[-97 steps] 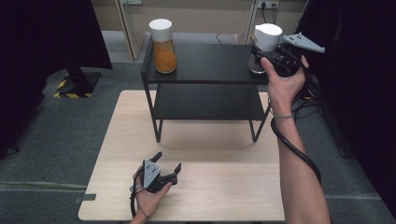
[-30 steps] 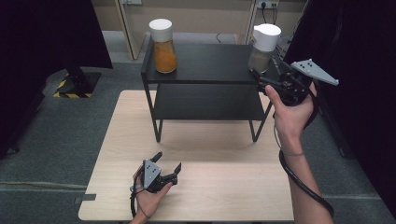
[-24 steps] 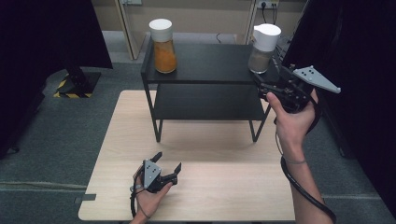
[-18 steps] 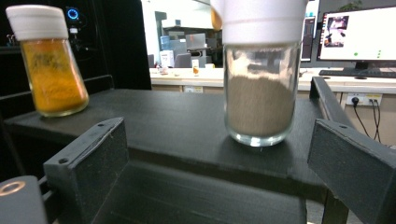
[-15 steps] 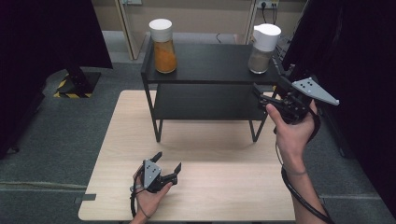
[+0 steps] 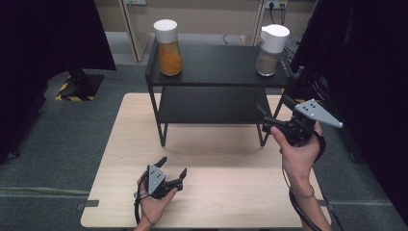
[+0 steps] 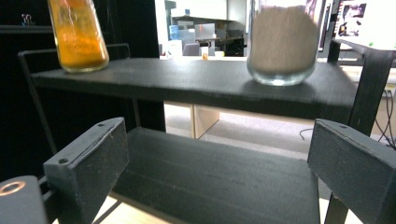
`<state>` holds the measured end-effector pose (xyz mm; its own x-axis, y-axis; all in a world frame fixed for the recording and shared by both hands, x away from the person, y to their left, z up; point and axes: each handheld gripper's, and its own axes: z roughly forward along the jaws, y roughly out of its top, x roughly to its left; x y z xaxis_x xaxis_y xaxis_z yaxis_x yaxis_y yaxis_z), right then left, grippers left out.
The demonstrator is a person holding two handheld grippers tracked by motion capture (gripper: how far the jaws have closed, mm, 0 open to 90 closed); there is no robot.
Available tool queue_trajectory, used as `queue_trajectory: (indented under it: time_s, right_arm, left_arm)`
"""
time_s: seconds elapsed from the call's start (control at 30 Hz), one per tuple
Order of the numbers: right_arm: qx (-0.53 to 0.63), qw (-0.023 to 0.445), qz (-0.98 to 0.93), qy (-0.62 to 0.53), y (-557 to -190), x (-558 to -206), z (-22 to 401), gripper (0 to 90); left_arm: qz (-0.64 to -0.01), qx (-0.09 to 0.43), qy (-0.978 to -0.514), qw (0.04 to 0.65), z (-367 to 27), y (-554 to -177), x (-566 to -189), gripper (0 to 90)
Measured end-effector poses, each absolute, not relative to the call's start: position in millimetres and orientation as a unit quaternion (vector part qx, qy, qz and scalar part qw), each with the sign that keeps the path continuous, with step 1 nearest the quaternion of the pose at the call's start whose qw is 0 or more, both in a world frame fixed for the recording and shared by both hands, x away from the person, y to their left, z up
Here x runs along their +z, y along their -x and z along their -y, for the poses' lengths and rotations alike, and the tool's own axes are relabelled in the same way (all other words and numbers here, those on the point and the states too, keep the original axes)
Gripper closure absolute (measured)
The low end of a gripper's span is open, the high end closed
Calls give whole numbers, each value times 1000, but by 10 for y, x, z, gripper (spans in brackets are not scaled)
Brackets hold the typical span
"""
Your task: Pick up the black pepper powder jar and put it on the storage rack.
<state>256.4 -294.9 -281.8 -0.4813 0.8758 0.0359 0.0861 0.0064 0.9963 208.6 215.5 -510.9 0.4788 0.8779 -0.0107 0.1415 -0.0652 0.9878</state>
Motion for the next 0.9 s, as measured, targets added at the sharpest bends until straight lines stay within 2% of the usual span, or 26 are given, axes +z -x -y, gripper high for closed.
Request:
queue_trajectory:
  time_s: [0.9]
  right_arm:
    - [557,302,-671,-385,-2313,-3595,3015,54]
  left_arm:
    - [-392,328,-650,563,-2153,-2083,-5116,131]
